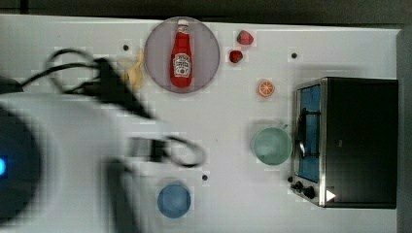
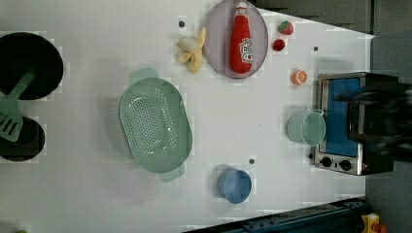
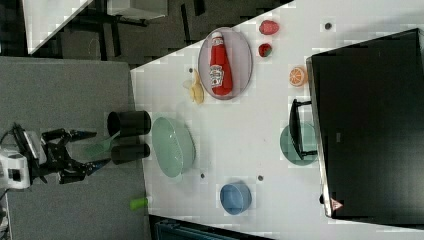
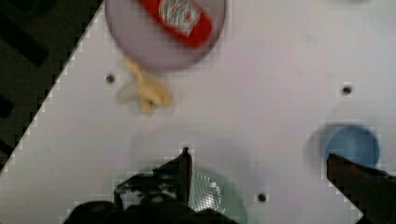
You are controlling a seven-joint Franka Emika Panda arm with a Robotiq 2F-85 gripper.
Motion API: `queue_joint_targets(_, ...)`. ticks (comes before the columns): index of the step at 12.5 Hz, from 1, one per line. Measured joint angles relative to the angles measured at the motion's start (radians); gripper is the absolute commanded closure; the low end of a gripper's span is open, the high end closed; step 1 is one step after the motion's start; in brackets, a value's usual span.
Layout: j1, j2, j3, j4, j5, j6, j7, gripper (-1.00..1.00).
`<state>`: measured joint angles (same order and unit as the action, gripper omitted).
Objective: Drag strainer right to left.
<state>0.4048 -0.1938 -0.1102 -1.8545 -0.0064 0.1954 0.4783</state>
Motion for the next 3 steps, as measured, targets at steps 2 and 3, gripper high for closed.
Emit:
queue_joint_targets(2, -0.025, -0.017, -0.125, 0.031, -0.045, -0.049, -0.136, -1.0)
queue_joint_targets(3, -0.051, -0.013, -0.176, 0.031, -0.077, -0.069, -0.197, -1.0)
